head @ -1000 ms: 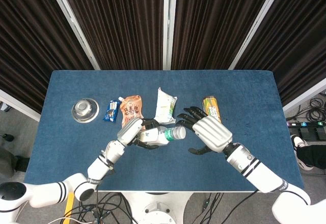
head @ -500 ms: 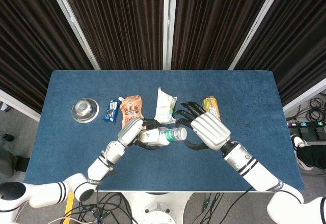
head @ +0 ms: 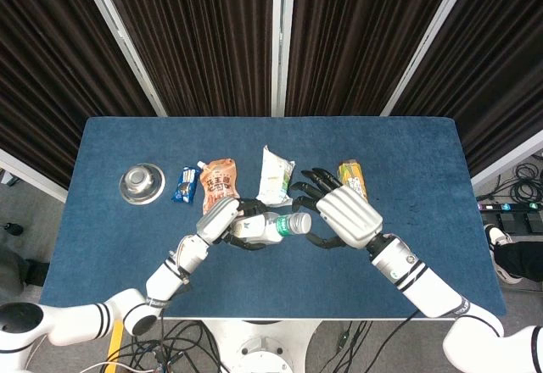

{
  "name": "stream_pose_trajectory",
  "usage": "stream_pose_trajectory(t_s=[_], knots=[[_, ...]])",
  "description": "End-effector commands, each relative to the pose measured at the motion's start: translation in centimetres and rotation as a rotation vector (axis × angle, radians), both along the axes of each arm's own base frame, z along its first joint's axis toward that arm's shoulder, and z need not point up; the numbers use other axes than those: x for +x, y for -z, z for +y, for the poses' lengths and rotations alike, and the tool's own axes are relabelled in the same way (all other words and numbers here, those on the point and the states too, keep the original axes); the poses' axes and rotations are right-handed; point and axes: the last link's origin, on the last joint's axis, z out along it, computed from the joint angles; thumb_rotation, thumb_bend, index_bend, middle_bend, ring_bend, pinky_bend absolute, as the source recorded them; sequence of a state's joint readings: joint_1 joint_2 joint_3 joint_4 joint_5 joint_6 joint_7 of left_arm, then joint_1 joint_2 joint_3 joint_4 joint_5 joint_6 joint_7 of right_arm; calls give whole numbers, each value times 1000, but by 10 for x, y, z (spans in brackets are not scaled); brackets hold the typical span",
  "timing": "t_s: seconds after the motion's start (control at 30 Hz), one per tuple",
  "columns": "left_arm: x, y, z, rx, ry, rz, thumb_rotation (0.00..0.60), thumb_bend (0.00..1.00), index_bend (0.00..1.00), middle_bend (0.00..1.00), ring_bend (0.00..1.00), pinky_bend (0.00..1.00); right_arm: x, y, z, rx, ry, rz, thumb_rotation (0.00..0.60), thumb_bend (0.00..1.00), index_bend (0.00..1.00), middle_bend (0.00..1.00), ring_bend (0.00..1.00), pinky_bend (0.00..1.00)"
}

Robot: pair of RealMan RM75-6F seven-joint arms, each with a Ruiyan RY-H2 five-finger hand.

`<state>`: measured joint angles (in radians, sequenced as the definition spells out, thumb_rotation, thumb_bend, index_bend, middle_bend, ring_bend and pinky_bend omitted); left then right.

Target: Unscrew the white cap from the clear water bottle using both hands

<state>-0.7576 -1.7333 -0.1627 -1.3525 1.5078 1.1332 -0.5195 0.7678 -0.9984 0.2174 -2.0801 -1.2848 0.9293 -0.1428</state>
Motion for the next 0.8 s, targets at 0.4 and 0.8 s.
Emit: stream_pose_trajectory(t_s=[0.4,0.8], knots=[[1,-2,0,1,1,1,600,157,627,590,544,532,1,2,-1,-9,-4,12,600,259,431,190,0,34],[-2,-2,1,-3,-11,-5,600,157,627,590,544,533,5,1,-2,-24,-9,-1,600,324,479,210,0,34]])
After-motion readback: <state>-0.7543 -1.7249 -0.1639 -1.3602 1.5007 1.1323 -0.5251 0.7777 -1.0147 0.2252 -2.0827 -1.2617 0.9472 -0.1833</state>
